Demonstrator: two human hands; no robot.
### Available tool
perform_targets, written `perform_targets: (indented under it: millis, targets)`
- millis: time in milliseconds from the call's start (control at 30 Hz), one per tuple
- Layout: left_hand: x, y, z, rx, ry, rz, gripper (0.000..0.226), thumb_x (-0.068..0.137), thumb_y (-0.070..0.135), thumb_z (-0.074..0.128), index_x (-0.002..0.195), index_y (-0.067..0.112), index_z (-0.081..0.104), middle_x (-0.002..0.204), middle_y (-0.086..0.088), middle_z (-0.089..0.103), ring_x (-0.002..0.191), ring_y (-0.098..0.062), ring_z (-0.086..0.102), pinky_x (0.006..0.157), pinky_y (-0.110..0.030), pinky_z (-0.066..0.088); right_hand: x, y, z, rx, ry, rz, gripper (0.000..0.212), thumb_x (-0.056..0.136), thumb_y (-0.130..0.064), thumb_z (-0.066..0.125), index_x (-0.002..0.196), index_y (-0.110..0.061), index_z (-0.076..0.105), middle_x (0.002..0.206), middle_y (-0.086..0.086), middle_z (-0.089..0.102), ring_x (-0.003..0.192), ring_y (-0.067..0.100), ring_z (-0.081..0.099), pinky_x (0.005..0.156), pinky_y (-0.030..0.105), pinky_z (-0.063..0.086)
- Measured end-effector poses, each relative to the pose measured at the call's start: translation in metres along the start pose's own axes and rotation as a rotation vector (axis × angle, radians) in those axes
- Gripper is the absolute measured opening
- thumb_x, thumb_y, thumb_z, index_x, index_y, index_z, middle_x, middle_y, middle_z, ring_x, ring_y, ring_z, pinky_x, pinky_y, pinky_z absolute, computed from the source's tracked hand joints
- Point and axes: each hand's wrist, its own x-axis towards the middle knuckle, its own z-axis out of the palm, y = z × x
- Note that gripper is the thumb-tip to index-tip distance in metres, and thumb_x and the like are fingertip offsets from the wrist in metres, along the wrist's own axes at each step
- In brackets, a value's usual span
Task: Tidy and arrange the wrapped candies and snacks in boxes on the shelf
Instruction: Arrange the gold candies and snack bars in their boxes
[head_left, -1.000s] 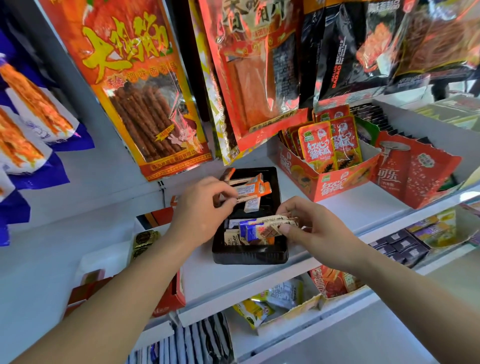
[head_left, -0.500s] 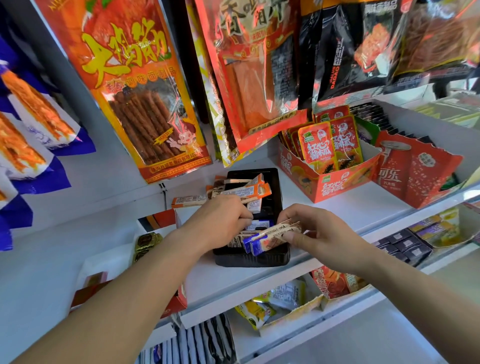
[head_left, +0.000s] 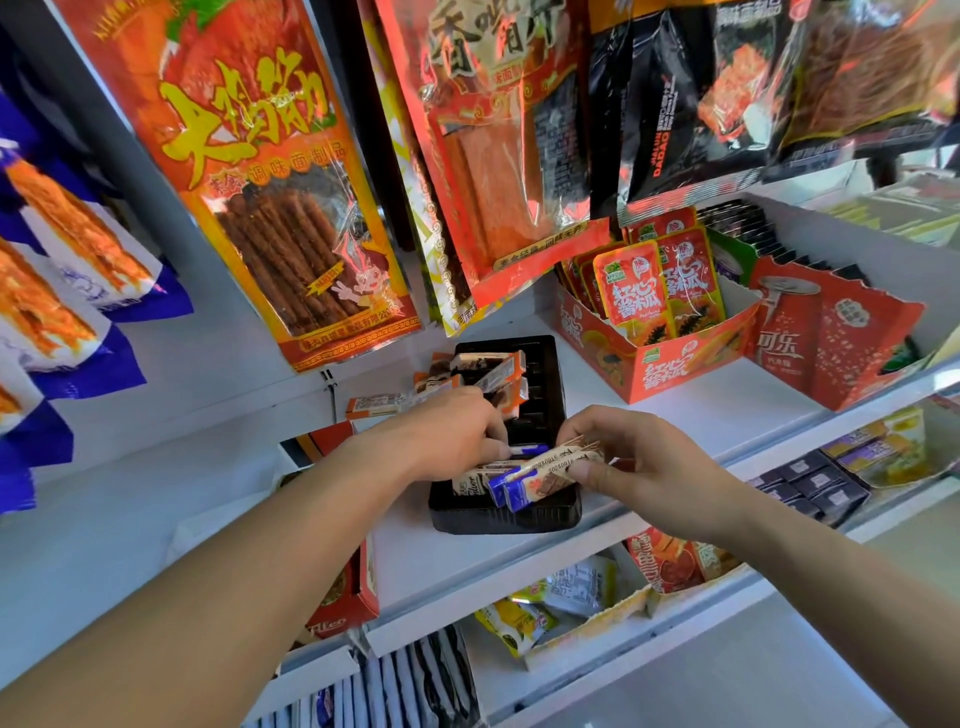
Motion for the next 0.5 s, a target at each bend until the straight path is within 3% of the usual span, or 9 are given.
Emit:
perform_targets:
  millis: [133, 200, 267, 333, 400, 500]
  targets:
    - [-0.001, -0.002, 0.001, -0.010, 0.014, -0.013, 0.026, 0.098, 0.043, 0.054, 0.098, 0.026, 0.073, 0.090, 0.008, 0.045, 0.087, -0.015, 0.051, 0.078, -0.036, 0.046, -0.001, -0.001, -0.002, 0.047, 0.020, 0.013, 0.013, 0.094, -0.017, 0.066, 0.099, -0.028, 0.067, 0.092, -0.010, 0.071, 0.082, 0.027, 0.061, 0.078, 0.048, 0.052]
    - [-0.004, -0.004, 0.006, -0.056, 0.074, -0.027, 0.031, 0.101, 0.040, 0.048, 0.083, 0.024, 0.068, 0.093, 0.001, 0.048, 0.087, -0.018, 0.052, 0.077, -0.038, 0.045, -0.001, -0.001, -0.003, 0.055, 0.017, 0.023, 0.013, 0.094, -0.017, 0.066, 0.100, -0.028, 0.067, 0.093, -0.008, 0.072, 0.085, 0.029, 0.062, 0.080, 0.051, 0.052]
    - [-0.010, -0.004, 0.010, -0.148, 0.192, -0.040, 0.029, 0.103, 0.037, 0.045, 0.083, 0.029, 0.063, 0.096, 0.002, 0.047, 0.090, -0.017, 0.049, 0.078, -0.034, 0.043, -0.002, -0.002, -0.003, 0.084, 0.022, 0.031, 0.013, 0.094, -0.016, 0.067, 0.100, -0.027, 0.067, 0.092, -0.006, 0.073, 0.085, 0.033, 0.063, 0.081, 0.053, 0.052]
    - [-0.022, -0.005, 0.009, -0.226, 0.357, -0.048, 0.025, 0.103, 0.036, 0.042, 0.091, 0.029, 0.063, 0.099, 0.004, 0.047, 0.092, -0.012, 0.049, 0.078, -0.031, 0.041, -0.002, -0.005, -0.003, 0.149, 0.052, 0.041, 0.013, 0.093, -0.012, 0.067, 0.100, -0.023, 0.068, 0.090, -0.002, 0.074, 0.082, 0.034, 0.064, 0.080, 0.050, 0.054]
    - [-0.040, -0.005, 0.007, -0.287, 0.486, -0.064, 0.026, 0.104, 0.032, 0.042, 0.087, 0.028, 0.060, 0.095, 0.006, 0.052, 0.088, -0.010, 0.053, 0.074, -0.029, 0.042, -0.001, -0.010, -0.005, 0.248, 0.102, 0.062, 0.013, 0.092, -0.008, 0.067, 0.100, -0.018, 0.069, 0.089, 0.005, 0.074, 0.075, 0.027, 0.066, 0.077, 0.044, 0.055]
    - [-0.075, 0.001, 0.009, -0.632, 0.495, -0.108, 0.028, 0.105, 0.027, 0.042, 0.089, 0.020, 0.064, 0.080, -0.002, 0.070, 0.073, -0.017, 0.068, 0.064, -0.035, 0.053, -0.002, -0.019, -0.009, 0.364, 0.139, 0.082, 0.012, 0.092, -0.006, 0.066, 0.102, -0.012, 0.070, 0.088, 0.009, 0.074, 0.071, 0.022, 0.064, 0.074, 0.035, 0.057]
